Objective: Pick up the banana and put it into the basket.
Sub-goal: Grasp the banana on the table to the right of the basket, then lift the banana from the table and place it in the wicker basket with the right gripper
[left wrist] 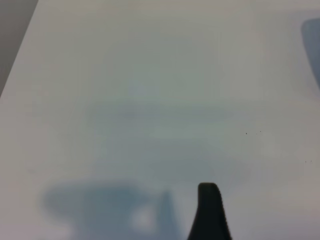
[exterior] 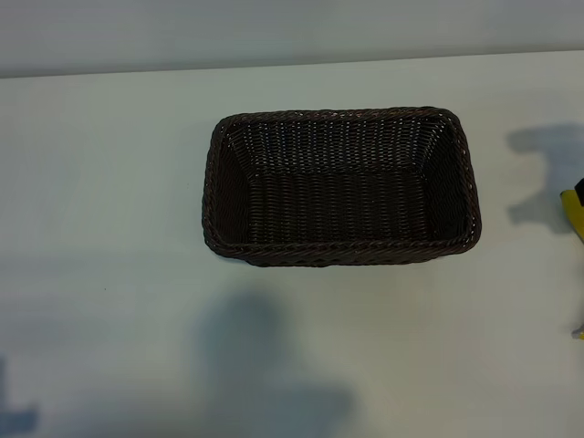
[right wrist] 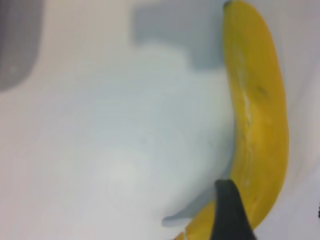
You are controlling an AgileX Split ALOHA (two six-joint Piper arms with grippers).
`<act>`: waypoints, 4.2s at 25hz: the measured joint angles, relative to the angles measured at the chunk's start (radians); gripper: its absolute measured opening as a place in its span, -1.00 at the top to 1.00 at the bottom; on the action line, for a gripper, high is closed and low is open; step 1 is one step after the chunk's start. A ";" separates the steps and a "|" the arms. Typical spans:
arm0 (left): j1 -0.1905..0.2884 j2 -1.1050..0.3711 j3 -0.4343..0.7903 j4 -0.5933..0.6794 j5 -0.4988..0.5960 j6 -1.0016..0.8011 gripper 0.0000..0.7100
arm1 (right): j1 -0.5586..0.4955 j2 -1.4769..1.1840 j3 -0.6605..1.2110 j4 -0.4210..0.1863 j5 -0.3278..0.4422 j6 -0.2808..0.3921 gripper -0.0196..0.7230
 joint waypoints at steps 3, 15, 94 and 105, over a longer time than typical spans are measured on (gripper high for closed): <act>0.000 0.000 0.000 0.000 0.000 0.000 -0.58 | -0.029 0.033 -0.001 -0.003 -0.003 0.000 -0.24; 0.000 0.000 0.000 0.000 0.000 0.000 -0.58 | -0.094 0.196 -0.001 0.015 -0.062 0.000 -0.24; 0.000 0.000 0.000 0.000 -0.001 0.000 -0.58 | 0.665 0.418 -0.676 -0.031 0.181 -0.498 -0.18; 0.000 0.000 0.000 0.000 -0.001 0.000 -0.58 | 0.671 0.510 -0.676 -0.064 0.061 -0.578 -0.18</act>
